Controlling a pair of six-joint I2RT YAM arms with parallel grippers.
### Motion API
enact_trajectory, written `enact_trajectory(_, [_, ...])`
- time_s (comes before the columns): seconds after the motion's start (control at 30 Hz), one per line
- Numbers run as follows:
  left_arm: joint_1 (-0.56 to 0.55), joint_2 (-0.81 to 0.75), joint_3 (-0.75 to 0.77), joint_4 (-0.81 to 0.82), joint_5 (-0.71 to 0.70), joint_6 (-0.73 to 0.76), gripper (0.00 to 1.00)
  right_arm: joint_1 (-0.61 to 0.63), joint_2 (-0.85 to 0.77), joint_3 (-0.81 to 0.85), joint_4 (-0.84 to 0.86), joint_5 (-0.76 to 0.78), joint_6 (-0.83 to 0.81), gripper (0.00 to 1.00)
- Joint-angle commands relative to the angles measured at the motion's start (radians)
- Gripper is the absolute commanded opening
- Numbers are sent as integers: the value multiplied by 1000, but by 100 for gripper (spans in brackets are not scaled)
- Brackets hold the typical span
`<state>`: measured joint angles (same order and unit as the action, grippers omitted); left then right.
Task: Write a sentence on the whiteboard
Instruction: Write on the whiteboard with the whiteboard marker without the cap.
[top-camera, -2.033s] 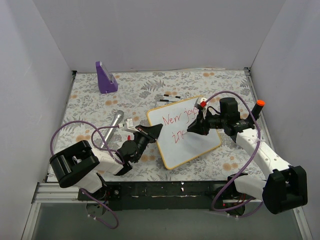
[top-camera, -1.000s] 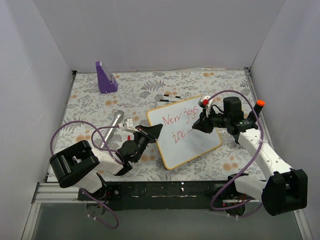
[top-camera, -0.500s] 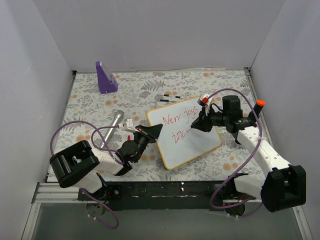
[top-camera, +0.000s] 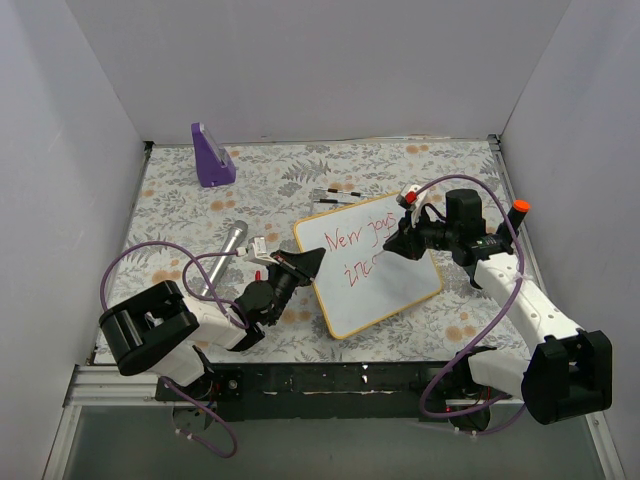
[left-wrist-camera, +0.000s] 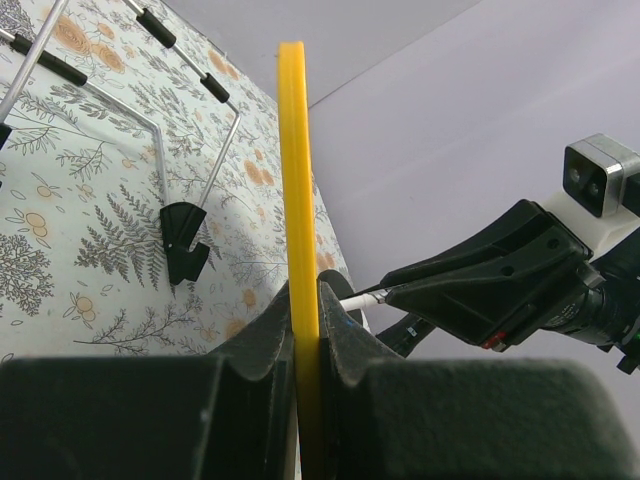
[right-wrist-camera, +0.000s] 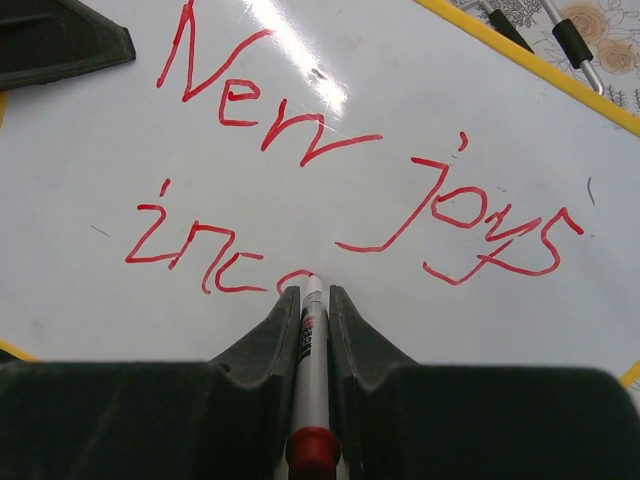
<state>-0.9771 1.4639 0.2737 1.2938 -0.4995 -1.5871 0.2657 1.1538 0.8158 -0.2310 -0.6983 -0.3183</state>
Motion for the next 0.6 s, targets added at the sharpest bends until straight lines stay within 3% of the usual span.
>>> enact_trajectory(0.0, [-6, -25, 4, 206, 22, 47, 0, -3, -11, 26, -45, 29, -42, 1])
enact_trajectory(0.57, [-5, -11, 9, 214, 27, 42, 0, -3, -54, -1, -120, -61, -84, 1])
